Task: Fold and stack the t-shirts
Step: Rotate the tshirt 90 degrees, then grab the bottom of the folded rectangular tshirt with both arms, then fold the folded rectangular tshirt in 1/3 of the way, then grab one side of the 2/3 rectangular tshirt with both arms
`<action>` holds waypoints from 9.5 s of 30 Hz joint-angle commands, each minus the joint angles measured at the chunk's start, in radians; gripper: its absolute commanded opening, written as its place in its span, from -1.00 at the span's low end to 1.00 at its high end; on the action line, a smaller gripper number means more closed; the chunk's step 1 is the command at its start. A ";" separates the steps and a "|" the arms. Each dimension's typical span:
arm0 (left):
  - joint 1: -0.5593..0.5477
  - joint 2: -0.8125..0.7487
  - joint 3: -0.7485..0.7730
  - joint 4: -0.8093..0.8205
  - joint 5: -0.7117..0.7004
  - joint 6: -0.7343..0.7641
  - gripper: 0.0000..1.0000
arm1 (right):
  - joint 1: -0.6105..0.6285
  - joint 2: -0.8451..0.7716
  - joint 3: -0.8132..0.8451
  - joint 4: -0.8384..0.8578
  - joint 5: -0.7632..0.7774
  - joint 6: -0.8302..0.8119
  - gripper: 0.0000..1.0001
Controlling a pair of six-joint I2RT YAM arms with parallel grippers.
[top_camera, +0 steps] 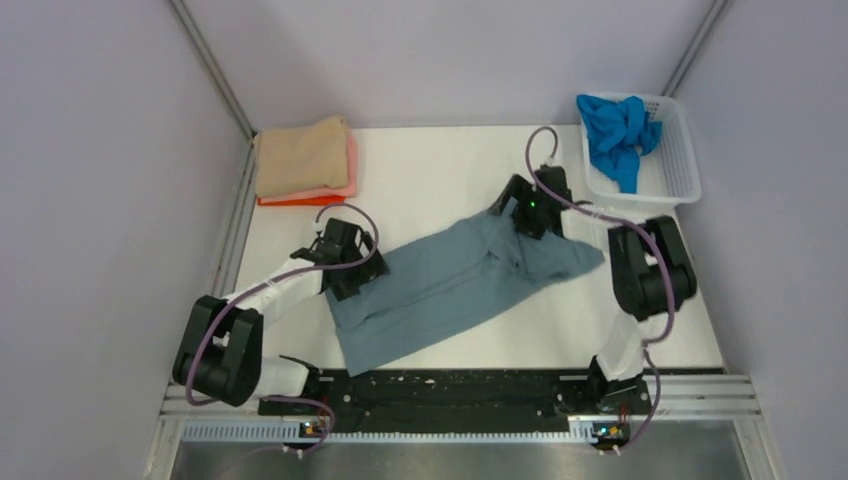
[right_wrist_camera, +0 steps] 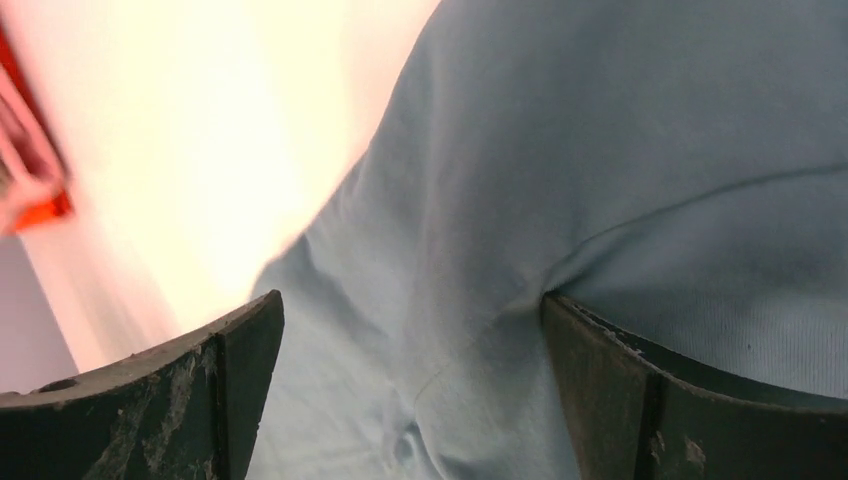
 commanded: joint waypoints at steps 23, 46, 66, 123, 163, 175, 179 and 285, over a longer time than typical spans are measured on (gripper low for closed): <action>-0.668 0.305 0.175 0.145 0.188 -0.064 0.94 | 0.172 1.146 1.605 -0.003 -0.408 -0.128 0.98; -0.583 -0.210 -0.033 -0.107 -0.240 -0.116 0.98 | 0.172 0.349 0.802 -0.206 0.150 -0.603 0.70; -0.362 -0.210 -0.120 -0.052 -0.133 -0.106 0.98 | 0.149 0.593 0.948 -0.216 0.252 -0.536 -0.01; -0.620 -0.077 -0.099 -0.026 0.056 -0.121 0.83 | 0.198 -0.935 -0.312 -0.627 0.063 -0.242 0.55; -0.764 -0.116 -0.166 0.031 0.018 -0.251 -1.00 | 0.463 -1.028 -0.514 -0.680 0.012 0.092 -1.00; -0.595 -0.045 0.132 -0.031 -0.123 -0.005 -1.00 | 0.460 -0.921 -0.346 -0.455 0.344 -0.007 -1.00; -0.488 0.031 0.192 0.021 -0.074 0.035 -1.00 | 0.421 -0.826 -0.302 -0.307 0.333 -0.062 -1.00; -0.537 -0.229 -0.303 0.027 -0.014 -0.280 -1.00 | 0.253 -0.922 -0.608 -0.473 -0.031 0.036 -1.00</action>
